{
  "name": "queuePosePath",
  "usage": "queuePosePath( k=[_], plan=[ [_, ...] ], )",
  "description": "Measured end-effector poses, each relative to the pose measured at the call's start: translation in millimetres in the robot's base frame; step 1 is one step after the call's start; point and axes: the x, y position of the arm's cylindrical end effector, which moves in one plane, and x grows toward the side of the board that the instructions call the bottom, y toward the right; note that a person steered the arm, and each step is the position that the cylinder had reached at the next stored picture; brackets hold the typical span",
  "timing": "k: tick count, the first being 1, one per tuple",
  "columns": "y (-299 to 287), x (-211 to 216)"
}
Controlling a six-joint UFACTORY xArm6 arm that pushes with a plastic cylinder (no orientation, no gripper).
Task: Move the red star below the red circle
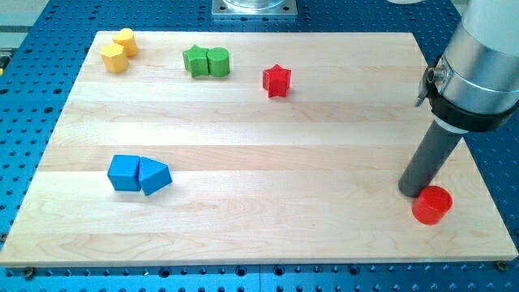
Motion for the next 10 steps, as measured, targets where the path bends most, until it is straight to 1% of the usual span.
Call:
queuePosePath(
  k=[2, 3, 4, 5, 8, 9, 10],
  plan=[
    [-0.7, 2.9],
    [-80.9, -11.4],
    [-168.0, -70.8],
    [-209.9, -111.0],
    [-213.1, -182.8],
    [-179.2, -205.3],
    [-175.4, -216.3]
  ],
)
